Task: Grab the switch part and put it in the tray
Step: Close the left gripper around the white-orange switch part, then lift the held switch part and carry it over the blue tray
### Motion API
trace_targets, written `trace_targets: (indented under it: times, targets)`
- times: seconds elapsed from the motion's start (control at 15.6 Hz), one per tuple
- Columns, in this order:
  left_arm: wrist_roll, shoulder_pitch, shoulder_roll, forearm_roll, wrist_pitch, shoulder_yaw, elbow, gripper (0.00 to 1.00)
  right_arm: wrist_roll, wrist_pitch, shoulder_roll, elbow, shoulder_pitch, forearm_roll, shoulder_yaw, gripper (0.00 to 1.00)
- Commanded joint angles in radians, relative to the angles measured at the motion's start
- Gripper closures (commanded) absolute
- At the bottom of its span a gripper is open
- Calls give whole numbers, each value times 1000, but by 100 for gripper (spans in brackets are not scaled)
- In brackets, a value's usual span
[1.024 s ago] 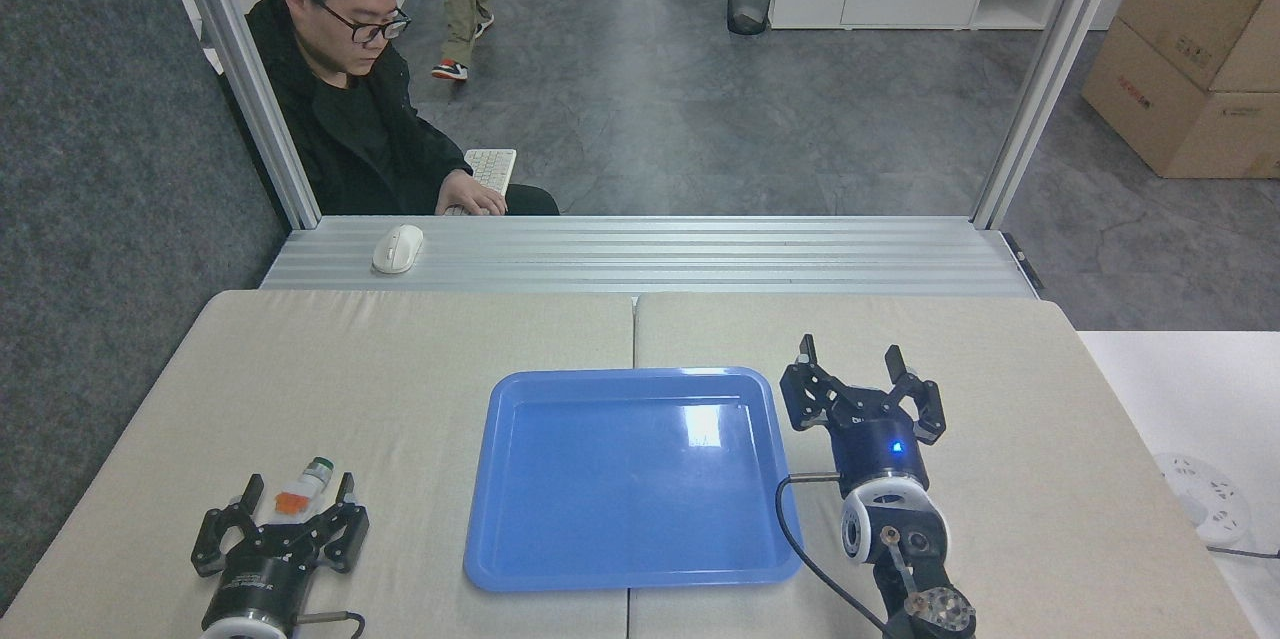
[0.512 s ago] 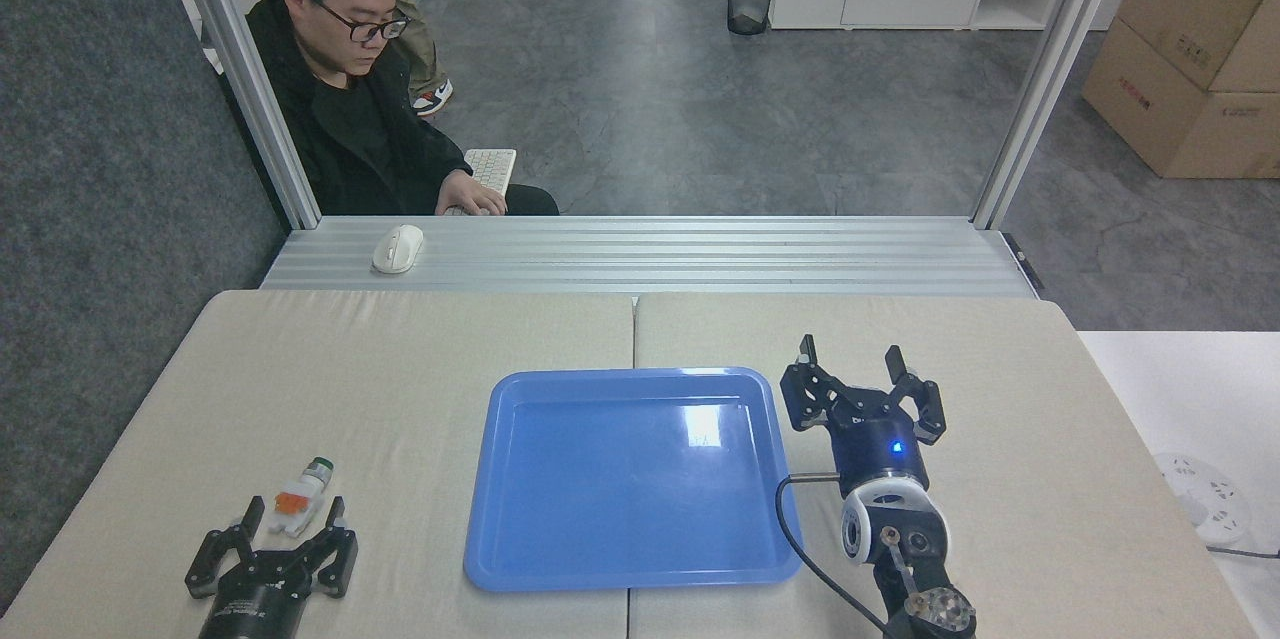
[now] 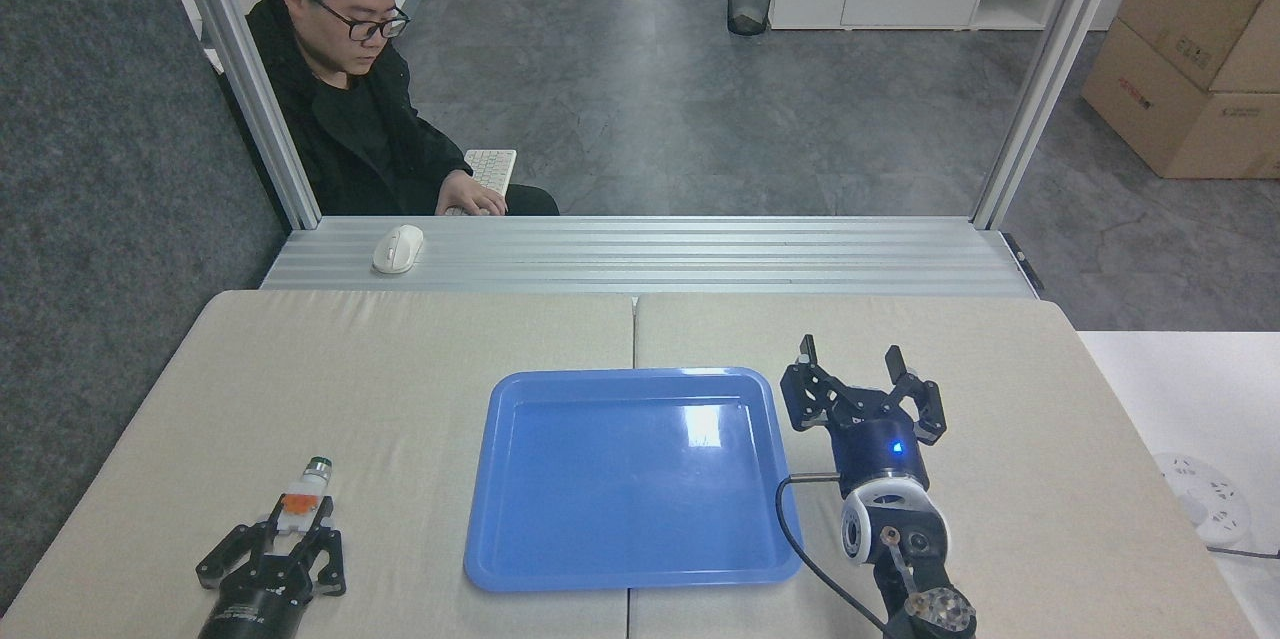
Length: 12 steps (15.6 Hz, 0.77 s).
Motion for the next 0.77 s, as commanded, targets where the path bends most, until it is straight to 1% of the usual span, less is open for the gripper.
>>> trace_targets:
  times: [0.0, 0.13, 0.19, 0.26, 0.32, 0.38, 0.51, 0.58, 0.64, 0.7]
  targets:
    - [-2, 4, 3, 9, -66, 10, -213, 100, -1, 0, 0, 0, -1, -1, 1, 0]
    - [-19, 1, -15, 12, -106, -2, -422, 100, 1, 0, -2, 0, -1, -1, 1, 0]
    - [-24, -11, -38, 16, -119, -8, -494, 100, -1, 0, 0, 0, -1, 1, 1, 0]
    - [-36, -43, -79, 15, -148, -19, -533, 100, -1, 0, 0, 0, -1, 1, 1, 0]
    - [-54, -83, -120, 12, -182, -64, -543, 100, -1, 0, 0, 0, 1, 1, 1, 0]
    - [-67, -100, -141, 12, -196, -123, -544, 100, -1, 0, -2, 0, 1, 1, 1, 0]
    - [-74, -126, -144, -3, -198, -277, -532, 100, 1, 0, 0, 0, -1, 1, 1, 0]
    - [-100, -131, -148, -8, -193, -352, -511, 100, 1, 0, 1, 0, -1, 1, 1, 0]
    - [-163, -135, -168, -7, -192, -403, -479, 100, 1, 0, 2, 0, -1, 1, 1, 0]
    - [-218, -137, -199, -8, -193, -427, -436, 100, 1, 0, 3, 0, -1, 1, 1, 0]
